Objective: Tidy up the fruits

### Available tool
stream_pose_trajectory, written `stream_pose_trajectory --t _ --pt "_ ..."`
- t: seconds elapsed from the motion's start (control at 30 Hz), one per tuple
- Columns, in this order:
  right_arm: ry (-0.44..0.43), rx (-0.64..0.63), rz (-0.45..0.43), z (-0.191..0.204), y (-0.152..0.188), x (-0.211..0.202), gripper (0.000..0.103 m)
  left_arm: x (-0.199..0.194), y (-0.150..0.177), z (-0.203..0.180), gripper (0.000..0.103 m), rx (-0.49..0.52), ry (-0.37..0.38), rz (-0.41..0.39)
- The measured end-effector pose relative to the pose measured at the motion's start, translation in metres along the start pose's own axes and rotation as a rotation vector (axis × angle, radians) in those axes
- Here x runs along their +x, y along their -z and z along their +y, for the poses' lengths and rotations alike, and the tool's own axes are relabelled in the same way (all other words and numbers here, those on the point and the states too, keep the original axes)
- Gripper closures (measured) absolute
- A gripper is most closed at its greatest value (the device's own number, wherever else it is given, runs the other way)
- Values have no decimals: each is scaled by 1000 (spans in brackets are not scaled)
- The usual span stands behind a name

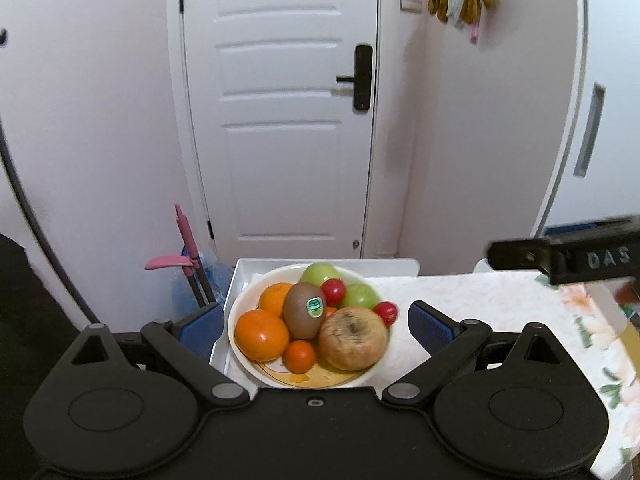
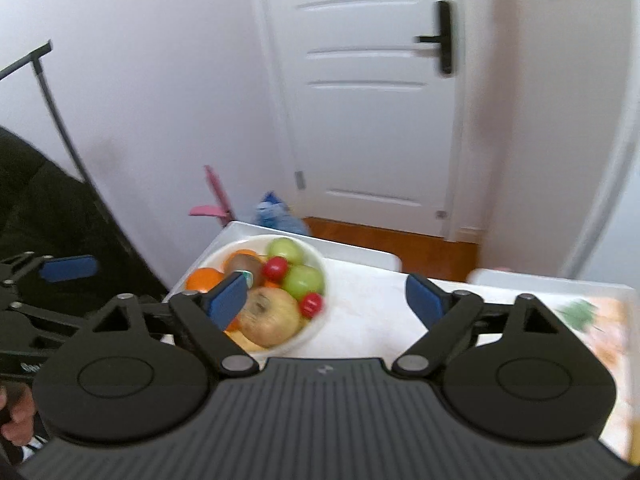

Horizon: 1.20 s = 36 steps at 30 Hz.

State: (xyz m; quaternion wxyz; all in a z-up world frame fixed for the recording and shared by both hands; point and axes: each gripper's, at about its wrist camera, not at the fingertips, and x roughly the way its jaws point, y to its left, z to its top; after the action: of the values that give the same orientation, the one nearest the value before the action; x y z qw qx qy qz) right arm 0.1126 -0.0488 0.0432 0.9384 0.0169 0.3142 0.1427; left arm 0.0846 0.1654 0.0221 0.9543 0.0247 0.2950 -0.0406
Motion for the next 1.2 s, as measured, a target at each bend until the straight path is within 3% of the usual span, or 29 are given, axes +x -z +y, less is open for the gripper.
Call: stream_pose_trajectory --t 0.13,0.4,0.73,1.2 --pt "118 -2 -21 -3 21 -43 0 -31 4 -11 0 -19 -4 -32" --pt "256 44 -27 -15 62 -93 0 -67 19 -36 0 -2 7 -61" --pt "302 115 10 -28 90 -117 0 -85 41 -60 0 25 -5 -57" --pt "299 132 14 -33 91 -119 0 -88 43 -67 0 43 -3 -60"
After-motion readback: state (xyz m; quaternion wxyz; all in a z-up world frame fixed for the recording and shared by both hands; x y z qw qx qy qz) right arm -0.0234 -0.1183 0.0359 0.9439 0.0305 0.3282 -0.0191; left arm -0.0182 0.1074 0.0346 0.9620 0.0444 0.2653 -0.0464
